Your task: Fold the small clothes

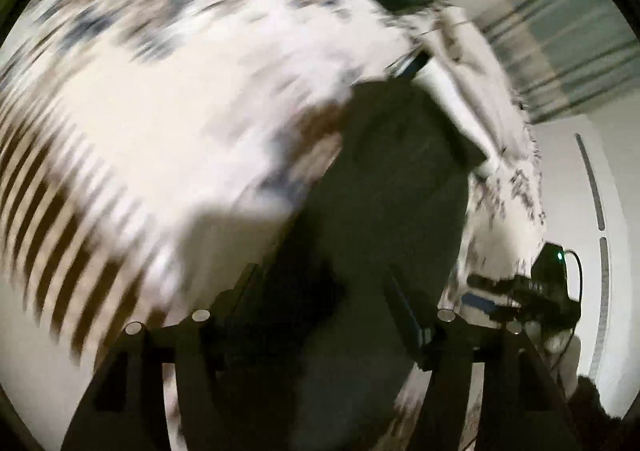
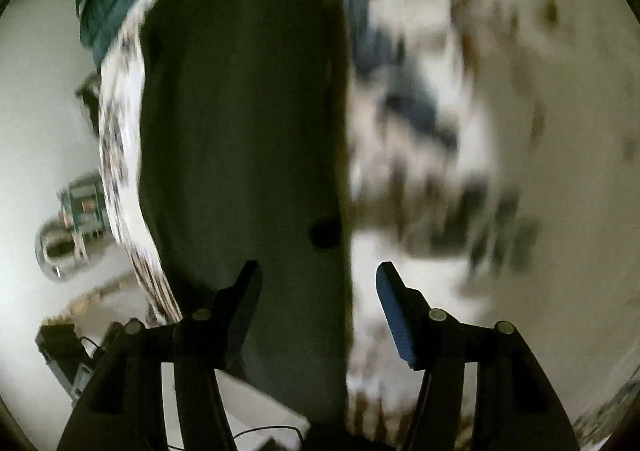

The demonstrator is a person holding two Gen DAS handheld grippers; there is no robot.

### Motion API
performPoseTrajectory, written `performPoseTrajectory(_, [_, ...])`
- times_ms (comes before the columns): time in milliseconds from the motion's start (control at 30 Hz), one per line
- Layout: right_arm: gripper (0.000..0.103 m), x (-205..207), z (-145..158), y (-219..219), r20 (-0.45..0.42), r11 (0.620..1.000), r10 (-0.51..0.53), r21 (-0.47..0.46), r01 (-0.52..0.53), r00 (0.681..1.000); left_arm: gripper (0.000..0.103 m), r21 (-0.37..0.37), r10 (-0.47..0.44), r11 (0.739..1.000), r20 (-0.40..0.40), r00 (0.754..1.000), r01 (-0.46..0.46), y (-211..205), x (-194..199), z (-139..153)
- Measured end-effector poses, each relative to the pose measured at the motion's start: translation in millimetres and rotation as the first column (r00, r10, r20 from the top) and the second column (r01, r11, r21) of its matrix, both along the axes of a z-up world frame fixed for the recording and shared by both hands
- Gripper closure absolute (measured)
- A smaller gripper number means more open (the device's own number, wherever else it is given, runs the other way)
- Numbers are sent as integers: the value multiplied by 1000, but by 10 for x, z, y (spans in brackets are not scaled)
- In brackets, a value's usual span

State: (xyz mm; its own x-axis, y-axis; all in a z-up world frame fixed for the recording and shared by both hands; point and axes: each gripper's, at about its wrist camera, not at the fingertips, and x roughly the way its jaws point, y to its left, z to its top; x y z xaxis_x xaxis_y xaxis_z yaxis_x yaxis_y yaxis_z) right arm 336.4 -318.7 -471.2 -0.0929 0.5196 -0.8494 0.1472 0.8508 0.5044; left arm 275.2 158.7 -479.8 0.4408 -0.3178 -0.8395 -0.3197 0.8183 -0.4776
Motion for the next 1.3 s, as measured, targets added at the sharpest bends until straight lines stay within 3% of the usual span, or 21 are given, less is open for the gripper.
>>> performPoseTrajectory(167, [41, 1044, -40, -302, 102, 992, -128, -10, 130, 987, 43, -35, -150, 988, 38, 988, 151, -192, 1618, -429])
performPoseTrajectory(267, [41, 1467, -254, -385, 119, 982, -183, -17, 187, 976, 46, -46, -238, 970, 1, 971, 237, -299, 2131, -691])
performPoseTrajectory(300, [41, 1616, -311, -444, 120, 978, -205, -19, 209, 971, 50, -43, -261, 964, 1, 965, 261, -327, 2264, -771])
performPoseTrajectory(333, [41, 1716, -351, -493, 119, 974, -220, -20, 224, 968, 67, -32, -280, 959, 10, 960, 280, -350, 2356, -804])
performPoseTrajectory(367, [41, 1799, -403, -475, 114, 970, -239, -15, 242, 964, 93, -32, -299, 953, 20, 954, 300, -365, 2418, -802])
performPoseTrajectory(433, [41, 1884, -497, -472, 86, 963, -271, 6, 271, 959, 93, -84, -320, 941, 79, 944, 327, -332, 2450, -681])
performPoseTrajectory(500, [61, 1886, -491, -493, 104, 960, -280, 28, 279, 954, 93, -150, -338, 922, 136, 931, 357, -285, 2448, -542])
performPoseTrajectory(533, [89, 1878, -461, -502, 116, 961, -276, 33, 274, 954, 93, -168, -341, 916, 151, 928, 364, -269, 2464, -506])
performPoseTrajectory(633, [92, 1862, -297, -468, 158, 951, -306, 21, 307, 939, 93, -169, -364, 909, 127, 923, 382, -220, 2561, -602])
performPoseTrajectory(733, [92, 1884, -260, -569, 159, 949, -309, -13, 315, 938, 92, -189, -380, 904, 54, 923, 383, -119, 2761, -986])
performPoseTrajectory(833, [87, 1947, -377, -564, 126, 952, -278, -100, 291, 952, 88, -262, -380, 889, 33, 924, 375, -74, 2800, -1108])
performPoseTrajectory(900, [76, 1978, -337, -536, 111, 952, -271, -112, 283, 956, 78, -263, -387, 886, 40, 921, 383, -43, 2732, -987])
performPoseTrajectory(967, [62, 1909, -274, -403, 117, 957, -273, -69, 282, 955, 75, -266, -382, 884, 61, 922, 384, 16, 2657, -895])
performPoseTrajectory(1033, [46, 1812, -176, -473, 120, 961, -261, -57, 270, 958, 54, -283, -369, 884, 64, 927, 372, 83, 2511, -809])
performPoseTrajectory(1067, [45, 1737, -117, -506, 118, 963, -261, -38, 267, 958, 43, -285, -354, 889, 72, 933, 359, 127, 2412, -759])
performPoseTrajectory(1200, [33, 1659, -117, -615, 124, 970, -241, -6, 244, 963, 42, -292, -324, 898, 70, 943, 330, 185, 2459, -793])
performPoseTrajectory(1300, [33, 1744, -213, -636, 149, 973, -221, -28, 227, 964, 42, -257, -364, 891, 90, 927, 375, 133, 2706, -863])
